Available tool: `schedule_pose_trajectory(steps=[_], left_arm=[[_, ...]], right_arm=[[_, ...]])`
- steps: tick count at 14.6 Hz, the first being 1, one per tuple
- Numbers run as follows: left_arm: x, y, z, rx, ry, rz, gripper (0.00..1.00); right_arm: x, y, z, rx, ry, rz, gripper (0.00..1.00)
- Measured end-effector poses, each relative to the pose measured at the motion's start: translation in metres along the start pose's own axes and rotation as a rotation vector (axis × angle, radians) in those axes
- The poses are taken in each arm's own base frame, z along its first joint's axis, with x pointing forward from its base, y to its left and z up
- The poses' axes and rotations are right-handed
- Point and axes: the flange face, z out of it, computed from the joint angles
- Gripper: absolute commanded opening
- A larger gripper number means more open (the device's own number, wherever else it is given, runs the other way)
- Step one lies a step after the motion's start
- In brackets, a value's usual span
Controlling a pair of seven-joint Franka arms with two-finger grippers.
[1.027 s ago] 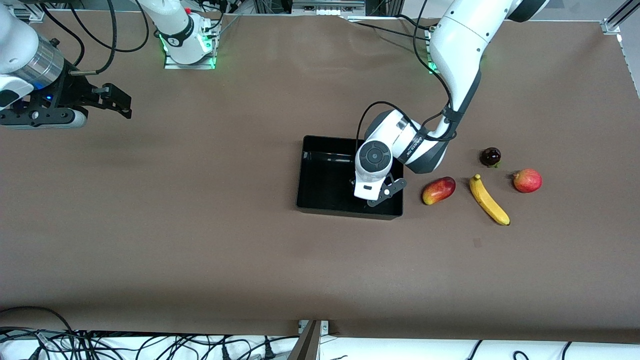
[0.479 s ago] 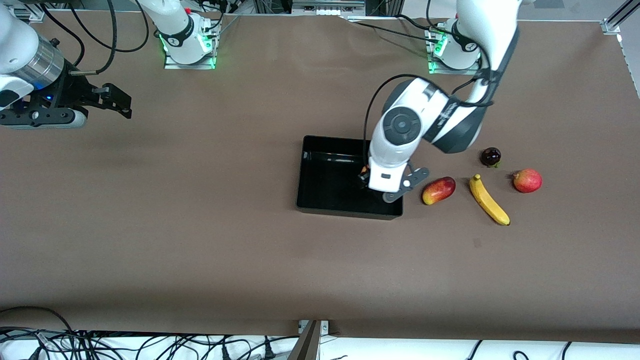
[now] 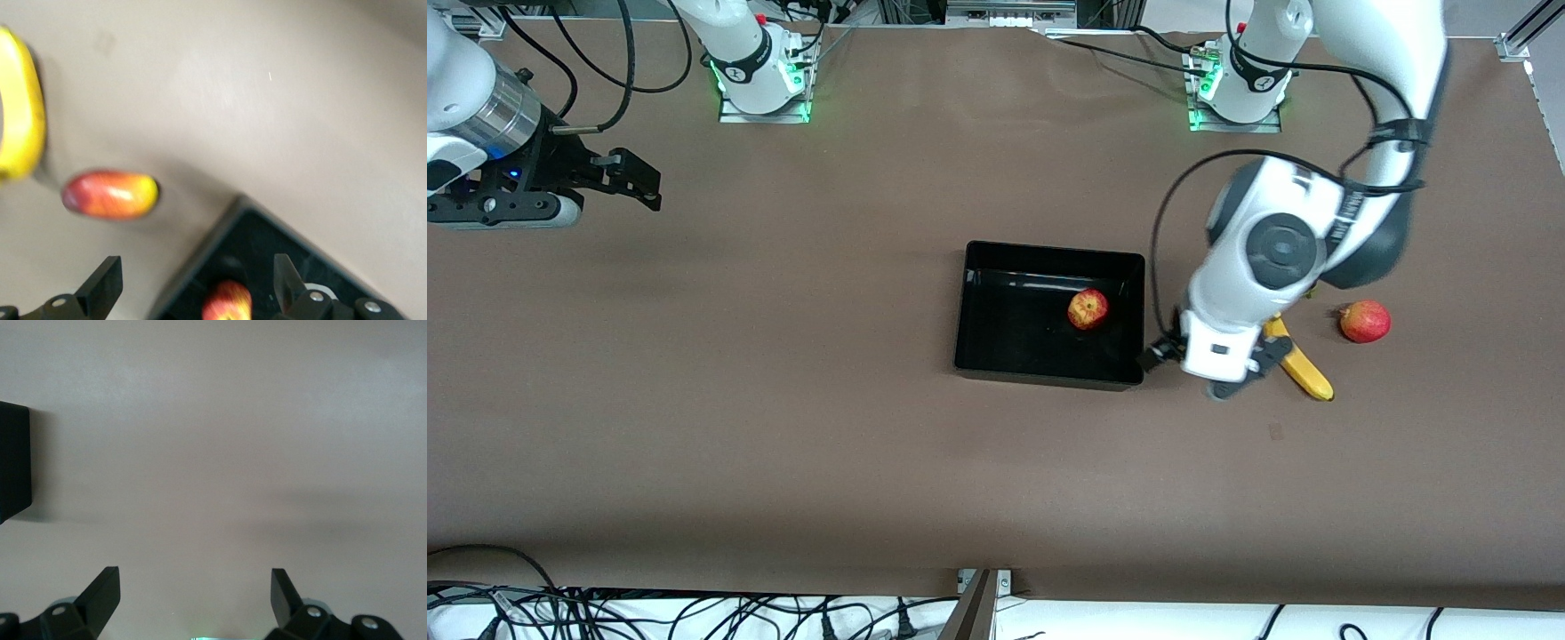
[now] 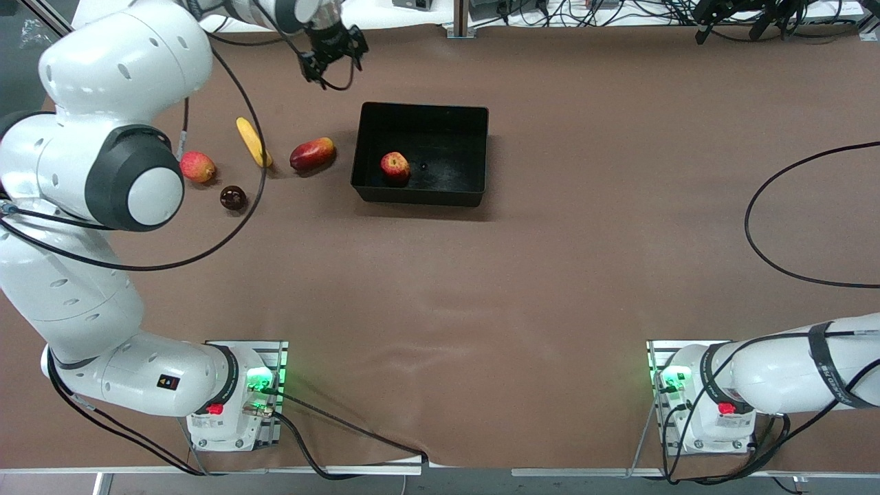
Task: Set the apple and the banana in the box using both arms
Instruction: 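Move the left gripper to the yellow banana and grasp it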
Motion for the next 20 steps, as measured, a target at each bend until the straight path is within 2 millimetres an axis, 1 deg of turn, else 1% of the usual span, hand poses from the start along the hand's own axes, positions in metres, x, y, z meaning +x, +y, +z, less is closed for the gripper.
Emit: schedule_pose_trajectory(steps=[2, 4, 5, 7, 9, 12, 14, 16, 18, 20], left_arm=[[0.037, -0.026, -0.003, -0.009, 0.006, 0.006, 1.0], [0.064, -0.046, 0.007, -0.004, -0.003, -0.016, 1.0], [0.076, -0.055, 0.018, 0.005, -0.013, -0.029, 1.0], [0.1, -0.074, 0.046, 0.025, -0.017, -0.06, 1.0], [0.118, -0.092, 0.072, 0.051, -0.024, -0.055, 1.0], [0.136, -0.119, 0.099, 0.079, -0.056, -0.005, 1.0], [0.147, -0.142, 0.127, 0.1, -0.098, 0.006, 1.0], [0.15, -0.159, 0.154, 0.121, -0.139, 0.006, 1.0], [0.146, -0.163, 0.169, 0.135, -0.164, 0.01, 1.0], [0.142, -0.163, 0.174, 0.141, -0.175, 0.015, 1.0]], right_arm=[[0.0, 0.0, 0.0, 0.0, 0.0, 0.0, 1.0], [0.0, 0.0, 0.0, 0.0, 0.0, 0.0, 1.0], [0.0, 0.0, 0.0, 0.0, 0.0, 0.0, 1.0], [0.0, 0.0, 0.0, 0.0, 0.0, 0.0, 1.0], [0.0, 0.0, 0.0, 0.0, 0.0, 0.0, 1.0], [0.0, 0.0, 0.0, 0.0, 0.0, 0.0, 1.0], [0.0, 0.0, 0.0, 0.0, -0.001, 0.0, 1.0], [0.0, 0.0, 0.0, 0.0, -0.001, 0.0, 1.0], [0.0, 0.0, 0.0, 0.0, -0.001, 0.0, 1.0], [0.0, 0.0, 0.0, 0.0, -0.001, 0.0, 1.0]])
